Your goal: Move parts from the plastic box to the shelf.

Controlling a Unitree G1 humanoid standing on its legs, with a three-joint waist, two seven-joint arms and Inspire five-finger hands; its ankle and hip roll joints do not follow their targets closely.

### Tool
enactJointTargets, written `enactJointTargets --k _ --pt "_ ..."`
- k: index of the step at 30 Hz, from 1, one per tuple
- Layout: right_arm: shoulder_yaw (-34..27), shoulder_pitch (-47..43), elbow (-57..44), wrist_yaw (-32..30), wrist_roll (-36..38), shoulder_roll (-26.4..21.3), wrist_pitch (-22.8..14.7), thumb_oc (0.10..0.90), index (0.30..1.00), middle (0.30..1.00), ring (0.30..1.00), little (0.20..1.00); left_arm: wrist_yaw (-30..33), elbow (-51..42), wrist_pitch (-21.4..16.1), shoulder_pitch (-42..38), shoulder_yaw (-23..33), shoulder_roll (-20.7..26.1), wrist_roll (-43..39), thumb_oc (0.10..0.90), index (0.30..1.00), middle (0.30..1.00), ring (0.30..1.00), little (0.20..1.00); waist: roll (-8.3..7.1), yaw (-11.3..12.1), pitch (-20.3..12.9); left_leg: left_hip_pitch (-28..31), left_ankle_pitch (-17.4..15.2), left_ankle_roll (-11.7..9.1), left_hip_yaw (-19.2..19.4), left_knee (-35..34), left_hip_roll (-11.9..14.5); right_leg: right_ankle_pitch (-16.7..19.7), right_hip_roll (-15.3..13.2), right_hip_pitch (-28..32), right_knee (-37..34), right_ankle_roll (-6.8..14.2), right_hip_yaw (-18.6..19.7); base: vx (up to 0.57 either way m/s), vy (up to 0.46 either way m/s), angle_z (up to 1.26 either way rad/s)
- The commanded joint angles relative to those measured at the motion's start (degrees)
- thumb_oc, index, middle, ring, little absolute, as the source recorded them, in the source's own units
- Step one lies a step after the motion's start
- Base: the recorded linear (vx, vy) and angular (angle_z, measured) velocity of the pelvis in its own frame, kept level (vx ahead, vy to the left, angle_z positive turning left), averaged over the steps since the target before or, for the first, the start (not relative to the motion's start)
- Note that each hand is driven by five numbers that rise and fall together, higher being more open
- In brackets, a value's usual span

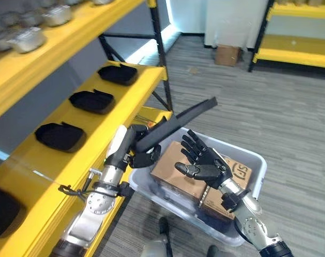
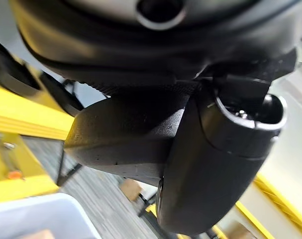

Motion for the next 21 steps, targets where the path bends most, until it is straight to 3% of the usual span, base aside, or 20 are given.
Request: enactJointTargets --k 1,3,5,10,14,21 --pt "-1.9 -3.7 -5.0 -1.6 1.8 -1.4 -5.6 0.9 1.0 1.0 1.0 1.0 3.4 -7.2 -9.6 -8.8 4.8 0.4 1.6 0.4 0.3 0.3 0.3 0.3 -1.89 -2.3 -2.2 3.2 -2.7 -4.1 -3.0 8.3 6.8 1.9 -1.3 -0.8 -2.3 1.3 0.3 -0.16 0.098 0.82" --pt "-2.5 -3.8 -4.1 -3.0 1.6 -3.2 -5.0 0.9 1.0 1.0 1.0 1.0 6.0 -7.6 -9.9 -9.2 3.9 0.9 6.8 0.4 0.3 0.3 0.3 0.3 -2.24 -2.9 -3.1 5.6 -2.9 -4.9 -2.3 16.5 7.5 2.7 -1.1 -2.4 -2.2 0.2 -1.4 -0.23 0.185 0.76" --pt "-3.3 -3.3 -3.5 -2.2 -1.1 -5.1 -3.1 0.9 1.0 1.0 1.0 1.0 10.5 -7.0 -8.0 -11.0 3.0 2.4 14.8 0.4 0.3 0.3 0.3 0.3 -1.81 -4.3 -5.0 9.0 -2.9 -5.5 -2.4 18.4 7.3 3.5 -0.9 -4.5 -2.2 -0.1 -2.1 -0.24 0.43 0.69" --pt "-4.3 -1.7 -4.1 -4.4 -2.0 -5.4 -3.9 0.9 1.0 1.0 1.0 1.0 13.3 -7.0 -9.2 -11.0 2.6 4.2 18.9 0.4 0.3 0.3 0.3 0.3 -1.49 -5.6 -5.8 14.1 -8.2 -2.9 1.0 6.9 4.7 7.6 -4.7 -7.5 -0.9 4.1 -3.4 -0.11 0.335 0.8" --pt "-5.8 -0.7 -5.4 -8.5 -4.6 -4.1 -2.5 0.9 1.0 1.0 1.0 1.0 15.4 -9.0 -10.6 -8.0 3.6 4.9 22.4 0.4 0.3 0.3 0.3 0.3 -2.69 -3.9 -5.5 15.3 -13.2 -0.9 0.3 1.7 1.7 12.4 -9.1 -6.1 -1.7 7.8 -4.6 -0.05 0.301 0.4" --pt "-5.4 -0.3 -6.9 -9.3 -8.4 -2.8 -4.1 0.9 1.0 1.0 1.0 1.0 18.2 -10.8 -7.5 -5.8 5.9 5.1 26.1 0.4 0.3 0.3 0.3 0.3 -4.64 -0.5 -4.7 12.9 -15.7 2.1 -1.0 2.6 -2.4 17.9 -14.6 -4.7 -1.0 11.0 -5.8 -0.09 0.303 0.38"
